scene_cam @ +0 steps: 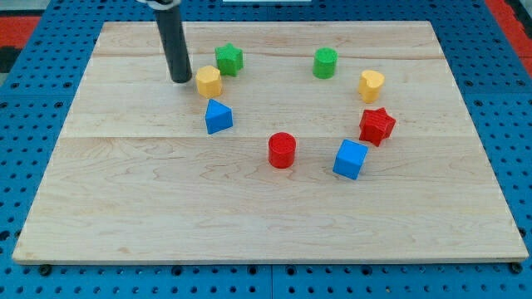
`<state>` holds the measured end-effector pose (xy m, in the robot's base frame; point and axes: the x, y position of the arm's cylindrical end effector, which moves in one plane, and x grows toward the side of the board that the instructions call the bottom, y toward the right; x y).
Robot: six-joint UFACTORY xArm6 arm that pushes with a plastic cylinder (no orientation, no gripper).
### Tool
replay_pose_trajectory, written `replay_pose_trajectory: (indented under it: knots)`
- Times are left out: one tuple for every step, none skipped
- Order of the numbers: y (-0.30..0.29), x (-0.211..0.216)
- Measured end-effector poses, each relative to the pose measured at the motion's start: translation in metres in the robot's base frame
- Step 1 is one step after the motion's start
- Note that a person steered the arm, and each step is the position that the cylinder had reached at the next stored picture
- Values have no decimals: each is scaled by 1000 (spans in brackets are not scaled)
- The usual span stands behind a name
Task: Move the green star towards the green circle
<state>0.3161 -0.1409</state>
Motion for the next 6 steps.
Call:
replay_pose_trajectory:
  knots:
    - [21,-30]
    - [66,-31]
    - [92,-31]
    - [104,-32]
    - [57,-23]
    - [27,-17]
